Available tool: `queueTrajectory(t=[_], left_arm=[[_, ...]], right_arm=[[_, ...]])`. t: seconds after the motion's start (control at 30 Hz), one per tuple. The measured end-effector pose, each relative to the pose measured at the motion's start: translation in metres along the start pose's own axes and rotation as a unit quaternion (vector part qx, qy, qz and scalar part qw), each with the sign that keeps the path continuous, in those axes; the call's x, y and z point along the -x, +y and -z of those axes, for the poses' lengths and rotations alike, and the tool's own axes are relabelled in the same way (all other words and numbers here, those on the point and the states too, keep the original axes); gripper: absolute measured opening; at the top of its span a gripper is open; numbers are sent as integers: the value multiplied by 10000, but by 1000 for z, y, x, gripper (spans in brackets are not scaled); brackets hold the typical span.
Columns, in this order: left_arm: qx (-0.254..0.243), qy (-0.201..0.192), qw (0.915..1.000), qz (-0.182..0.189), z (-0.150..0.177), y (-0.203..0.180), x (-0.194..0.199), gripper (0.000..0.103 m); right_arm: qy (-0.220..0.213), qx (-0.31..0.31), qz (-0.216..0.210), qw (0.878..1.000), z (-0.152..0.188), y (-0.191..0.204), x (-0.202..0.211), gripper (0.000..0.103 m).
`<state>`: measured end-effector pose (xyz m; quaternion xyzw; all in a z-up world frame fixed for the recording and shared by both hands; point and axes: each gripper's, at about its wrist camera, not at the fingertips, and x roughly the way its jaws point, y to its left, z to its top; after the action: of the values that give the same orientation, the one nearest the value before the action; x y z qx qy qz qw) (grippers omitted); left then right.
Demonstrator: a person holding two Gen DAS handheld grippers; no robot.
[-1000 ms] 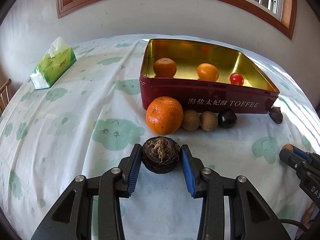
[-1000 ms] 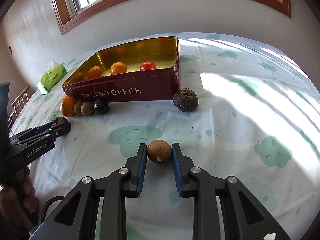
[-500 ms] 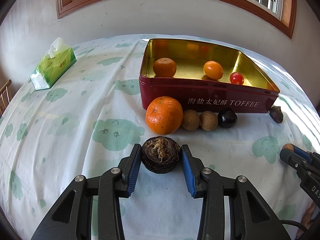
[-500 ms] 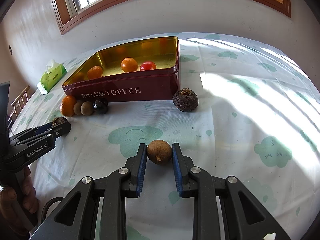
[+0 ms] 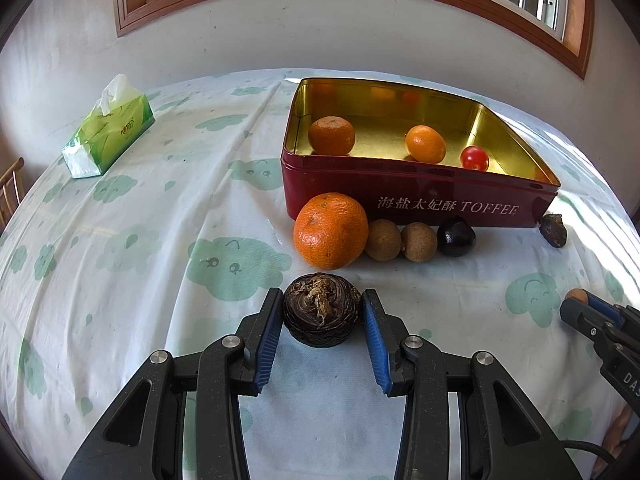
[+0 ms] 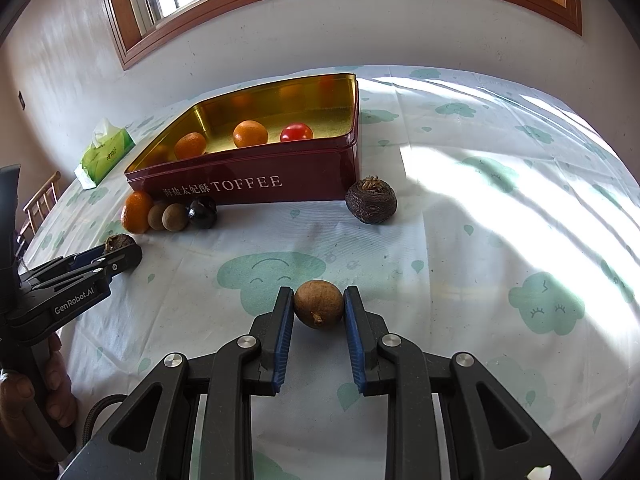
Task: Organize fruits
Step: 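Lift the wrinkled fruit with the left gripper while the right gripper lifts the small brown fruit, then carry both fruits over the tin and open both grippers to drop them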
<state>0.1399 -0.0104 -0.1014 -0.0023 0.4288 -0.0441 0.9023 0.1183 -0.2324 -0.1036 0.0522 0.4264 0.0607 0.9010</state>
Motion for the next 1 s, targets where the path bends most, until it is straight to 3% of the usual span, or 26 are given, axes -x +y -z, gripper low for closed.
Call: queueTrajectory(t=[0.3, 0.6, 1.0], left_arm=[[-59, -200, 9998, 60, 0, 6, 18, 41], [-99, -519, 9986, 73, -27, 14, 42, 41], [-184, -692, 9974, 55, -58, 11, 44, 41]], right_arm=[[-32, -82, -189, 9998, -1, 3, 11, 23], [-289, 114, -325, 9990, -19, 23, 29, 23], [-577, 359, -397, 9969, -55, 45, 35, 23]])
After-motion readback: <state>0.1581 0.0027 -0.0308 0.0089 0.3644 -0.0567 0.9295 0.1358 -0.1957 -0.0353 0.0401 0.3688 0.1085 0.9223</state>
